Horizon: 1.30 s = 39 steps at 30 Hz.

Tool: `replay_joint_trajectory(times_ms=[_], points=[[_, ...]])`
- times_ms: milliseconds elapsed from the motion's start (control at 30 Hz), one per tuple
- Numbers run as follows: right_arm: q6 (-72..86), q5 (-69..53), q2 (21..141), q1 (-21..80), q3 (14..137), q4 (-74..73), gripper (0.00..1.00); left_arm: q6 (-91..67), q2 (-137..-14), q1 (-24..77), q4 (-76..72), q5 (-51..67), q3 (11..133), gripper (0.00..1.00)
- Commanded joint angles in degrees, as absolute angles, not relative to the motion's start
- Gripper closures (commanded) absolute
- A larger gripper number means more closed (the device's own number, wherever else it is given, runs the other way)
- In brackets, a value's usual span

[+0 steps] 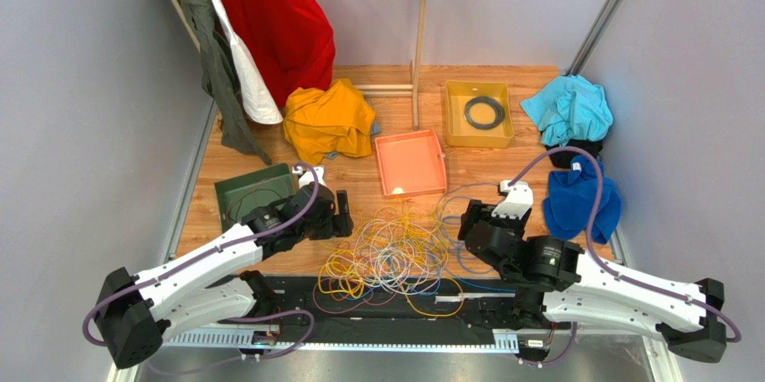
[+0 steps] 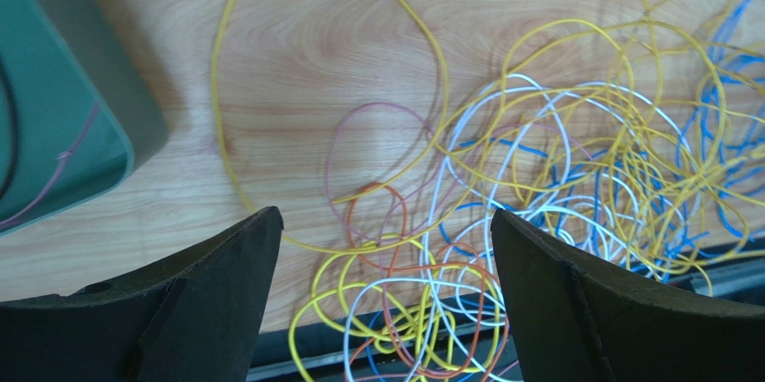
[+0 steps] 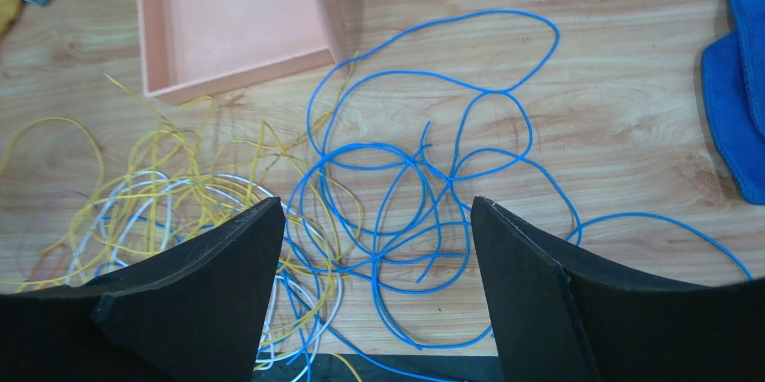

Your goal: Untangle the cables

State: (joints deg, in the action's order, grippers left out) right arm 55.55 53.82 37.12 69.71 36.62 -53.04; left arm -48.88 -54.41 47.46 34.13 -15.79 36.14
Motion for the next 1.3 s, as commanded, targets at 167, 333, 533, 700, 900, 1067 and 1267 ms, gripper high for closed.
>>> replay_joint_trajectory(times_ms=[167,333,533,700,900,1067,1267], points=[[59.9,46.8,47.0,69.8,30.2,-43.8,0.27,-45.7,-42.9,48.0,21.7,-5.8,28.4,0.07],[58.2,44.7,51.8,68.3,26.4,-37.5,0.36,-45.1,-39.3,48.1,23.9,-5.2,28.0,0.07],[57.4,42.4,54.8,67.1,25.8,-32.0,0.33,-45.3,-37.4,48.1,28.6,-6.0,28.5,0.07],[58.3,40.2,56.6,67.0,23.8,-29.3,0.33,-46.1,-35.7,48.1,28.7,-6.5,27.1,0.07],[59.1,39.5,65.0,65.8,24.3,-26.0,0.33,-46.9,-36.5,48.1,28.0,-6.1,26.2,0.07],[58.4,39.3,71.8,64.2,25.7,-23.0,0.68,-47.2,-35.9,48.2,29.0,-6.1,26.3,0.07],[56.9,43.6,62.0,68.0,34.3,-35.1,1.0,-46.9,-32.6,48.1,32.3,-8.2,27.3,0.08]])
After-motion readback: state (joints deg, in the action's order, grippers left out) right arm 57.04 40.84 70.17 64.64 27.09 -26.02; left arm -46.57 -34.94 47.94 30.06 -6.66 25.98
